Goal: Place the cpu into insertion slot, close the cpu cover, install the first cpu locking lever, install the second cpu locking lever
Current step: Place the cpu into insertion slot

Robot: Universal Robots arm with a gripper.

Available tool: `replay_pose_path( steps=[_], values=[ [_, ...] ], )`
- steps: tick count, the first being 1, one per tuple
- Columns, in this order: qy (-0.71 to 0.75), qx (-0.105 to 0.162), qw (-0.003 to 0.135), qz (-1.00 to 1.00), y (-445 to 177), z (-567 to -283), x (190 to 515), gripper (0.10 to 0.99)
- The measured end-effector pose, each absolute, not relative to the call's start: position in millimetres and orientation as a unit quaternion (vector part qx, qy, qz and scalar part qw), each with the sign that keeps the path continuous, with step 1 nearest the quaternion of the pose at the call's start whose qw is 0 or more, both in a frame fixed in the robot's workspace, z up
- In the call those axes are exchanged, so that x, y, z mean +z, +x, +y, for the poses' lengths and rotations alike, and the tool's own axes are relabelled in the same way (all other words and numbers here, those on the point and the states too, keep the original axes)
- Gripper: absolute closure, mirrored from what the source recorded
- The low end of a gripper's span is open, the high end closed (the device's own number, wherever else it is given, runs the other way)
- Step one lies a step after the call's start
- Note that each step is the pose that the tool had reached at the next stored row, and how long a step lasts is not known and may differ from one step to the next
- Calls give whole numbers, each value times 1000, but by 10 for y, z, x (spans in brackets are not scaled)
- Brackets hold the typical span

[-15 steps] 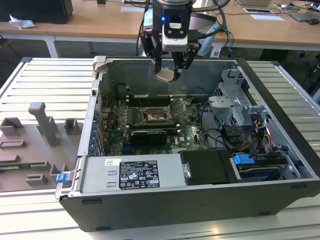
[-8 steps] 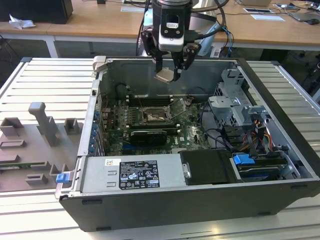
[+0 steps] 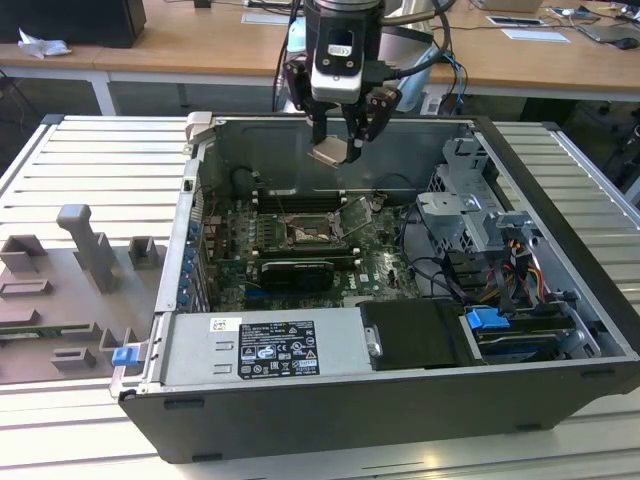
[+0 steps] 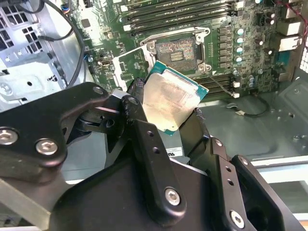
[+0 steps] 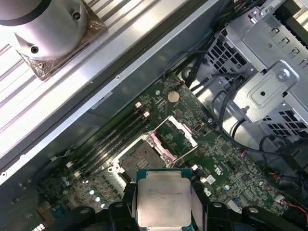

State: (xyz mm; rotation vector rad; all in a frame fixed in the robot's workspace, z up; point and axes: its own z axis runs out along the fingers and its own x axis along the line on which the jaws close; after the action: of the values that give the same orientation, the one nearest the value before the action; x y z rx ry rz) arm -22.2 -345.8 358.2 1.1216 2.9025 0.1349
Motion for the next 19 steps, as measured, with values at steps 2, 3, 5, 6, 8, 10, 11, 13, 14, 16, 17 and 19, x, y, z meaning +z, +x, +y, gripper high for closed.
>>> replay_pose_path(
  steps=[2,3,5,6,8,10,11,13,14,16,17,19],
  values=[
    [369,43,14,928,-222,-3458,3582,549],
    [372,43,14,927,-222,-3458,3582,549],
    [381,43,15,924,-222,-3458,3581,549],
    [386,43,15,921,-222,-3458,3582,549],
    [392,43,15,919,-222,-3458,3582,549],
    [398,43,15,916,-222,-3458,3581,549],
    [403,43,16,914,-222,-3458,3581,549],
    [409,43,16,911,-222,-3458,3581,549],
    [412,43,16,910,-222,-3458,3581,549],
    [420,42,16,906,-222,-3458,3581,549],
    [422,42,17,905,-222,-3458,3581,549],
    [428,42,17,903,-222,-3458,3581,549]
  ],
)
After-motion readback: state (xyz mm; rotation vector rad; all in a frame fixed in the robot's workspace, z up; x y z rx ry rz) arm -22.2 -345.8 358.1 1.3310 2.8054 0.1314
